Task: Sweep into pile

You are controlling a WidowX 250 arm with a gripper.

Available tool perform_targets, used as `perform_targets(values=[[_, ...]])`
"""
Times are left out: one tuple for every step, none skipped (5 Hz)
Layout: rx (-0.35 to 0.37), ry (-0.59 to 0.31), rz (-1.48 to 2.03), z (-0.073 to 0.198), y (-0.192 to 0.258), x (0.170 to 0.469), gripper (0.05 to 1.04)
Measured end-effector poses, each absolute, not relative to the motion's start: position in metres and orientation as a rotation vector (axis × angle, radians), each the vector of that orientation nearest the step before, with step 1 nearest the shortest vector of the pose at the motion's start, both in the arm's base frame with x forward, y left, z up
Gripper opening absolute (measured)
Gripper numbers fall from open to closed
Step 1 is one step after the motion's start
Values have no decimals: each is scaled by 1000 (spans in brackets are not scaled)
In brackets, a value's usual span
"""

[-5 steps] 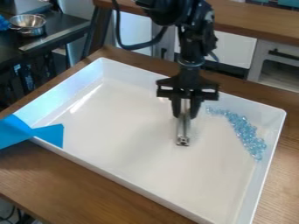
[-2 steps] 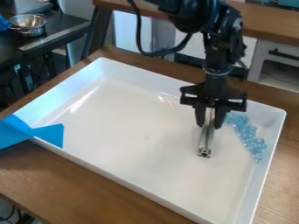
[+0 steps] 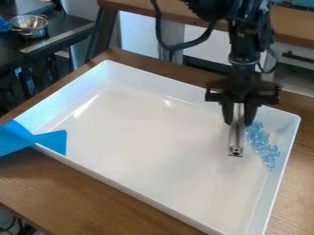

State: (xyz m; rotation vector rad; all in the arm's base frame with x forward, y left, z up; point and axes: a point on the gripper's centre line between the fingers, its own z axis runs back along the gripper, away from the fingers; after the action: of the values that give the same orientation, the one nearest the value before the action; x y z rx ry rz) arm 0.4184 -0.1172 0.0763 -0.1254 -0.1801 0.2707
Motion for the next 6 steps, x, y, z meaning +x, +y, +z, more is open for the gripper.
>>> perform_targets(values=[[-132, -149, 283, 74, -105, 415, 338], [-152, -155, 326, 99, -71, 406, 338], [-155, -129, 366, 114, -21, 388, 338], [-178, -110, 423, 116, 18, 365, 338], [-163, -109, 492, 104, 69, 333, 338], [-137, -134, 498, 93, 94, 316, 338]])
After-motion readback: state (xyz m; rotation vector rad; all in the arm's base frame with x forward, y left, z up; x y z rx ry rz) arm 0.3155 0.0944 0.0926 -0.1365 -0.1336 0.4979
